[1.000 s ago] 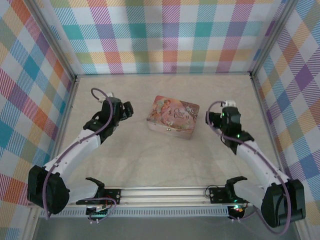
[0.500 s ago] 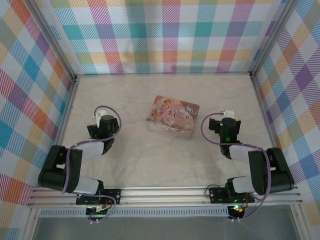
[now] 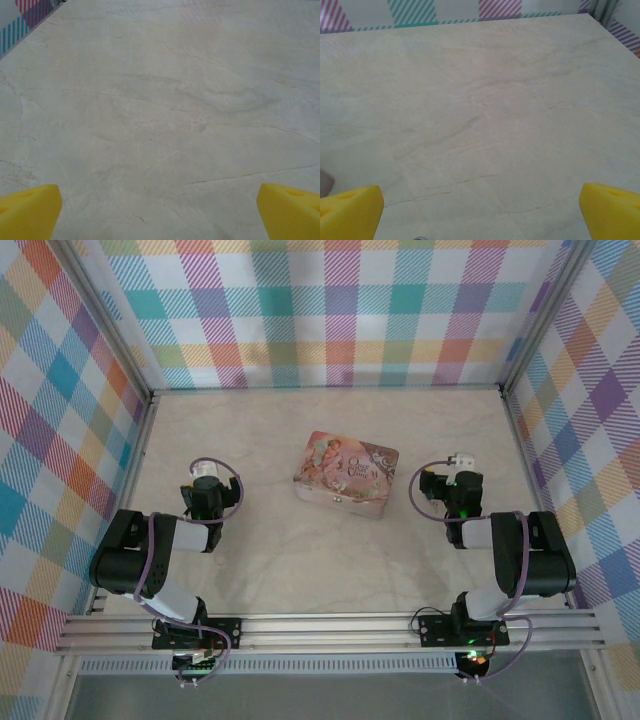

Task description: Unlock the padlock with the key

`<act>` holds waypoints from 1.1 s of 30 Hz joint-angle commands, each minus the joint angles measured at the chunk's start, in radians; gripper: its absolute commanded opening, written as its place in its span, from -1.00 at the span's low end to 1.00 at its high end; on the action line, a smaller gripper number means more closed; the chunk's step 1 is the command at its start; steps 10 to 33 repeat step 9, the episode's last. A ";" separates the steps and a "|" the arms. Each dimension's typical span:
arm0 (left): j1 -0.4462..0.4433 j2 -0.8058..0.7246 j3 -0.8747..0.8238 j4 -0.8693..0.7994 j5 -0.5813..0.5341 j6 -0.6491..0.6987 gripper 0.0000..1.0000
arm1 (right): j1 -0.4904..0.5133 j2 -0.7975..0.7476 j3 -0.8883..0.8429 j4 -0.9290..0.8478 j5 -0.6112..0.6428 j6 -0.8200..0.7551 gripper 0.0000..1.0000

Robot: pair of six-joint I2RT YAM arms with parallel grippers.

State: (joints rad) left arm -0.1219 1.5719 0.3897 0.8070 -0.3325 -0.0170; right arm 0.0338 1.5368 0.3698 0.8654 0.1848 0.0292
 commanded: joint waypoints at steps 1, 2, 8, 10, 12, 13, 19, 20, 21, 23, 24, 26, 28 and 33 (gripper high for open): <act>0.010 -0.007 0.008 0.047 0.018 0.012 0.99 | 0.006 -0.004 0.021 0.005 -0.034 0.006 0.99; 0.009 -0.008 0.009 0.041 0.018 0.009 0.99 | 0.005 -0.004 0.023 -0.002 -0.035 0.006 0.99; 0.009 -0.007 0.008 0.043 0.018 0.009 0.99 | -0.002 -0.003 0.025 -0.006 -0.050 0.008 0.99; 0.008 -0.007 0.008 0.043 0.018 0.012 0.99 | -0.001 -0.005 0.024 -0.003 -0.050 0.008 0.99; 0.008 -0.007 0.008 0.043 0.018 0.012 0.99 | -0.001 -0.005 0.024 -0.003 -0.050 0.008 0.99; 0.008 -0.007 0.008 0.043 0.018 0.012 0.99 | -0.001 -0.005 0.024 -0.003 -0.050 0.008 0.99; 0.008 -0.007 0.008 0.043 0.018 0.012 0.99 | -0.001 -0.005 0.024 -0.003 -0.050 0.008 0.99; 0.008 -0.007 0.008 0.043 0.018 0.012 0.99 | -0.001 -0.005 0.024 -0.003 -0.050 0.008 0.99; 0.008 -0.007 0.008 0.043 0.018 0.012 0.99 | -0.001 -0.005 0.024 -0.003 -0.050 0.008 0.99; 0.008 -0.007 0.008 0.043 0.018 0.012 0.99 | -0.001 -0.005 0.024 -0.003 -0.050 0.008 0.99; 0.008 -0.007 0.008 0.043 0.018 0.012 0.99 | -0.001 -0.005 0.024 -0.003 -0.050 0.008 0.99; 0.008 -0.007 0.008 0.043 0.018 0.012 0.99 | -0.001 -0.005 0.024 -0.003 -0.050 0.008 0.99; 0.008 -0.007 0.008 0.043 0.018 0.012 0.99 | -0.001 -0.005 0.024 -0.003 -0.050 0.008 0.99; 0.008 -0.007 0.008 0.043 0.018 0.012 0.99 | -0.001 -0.005 0.024 -0.003 -0.050 0.008 0.99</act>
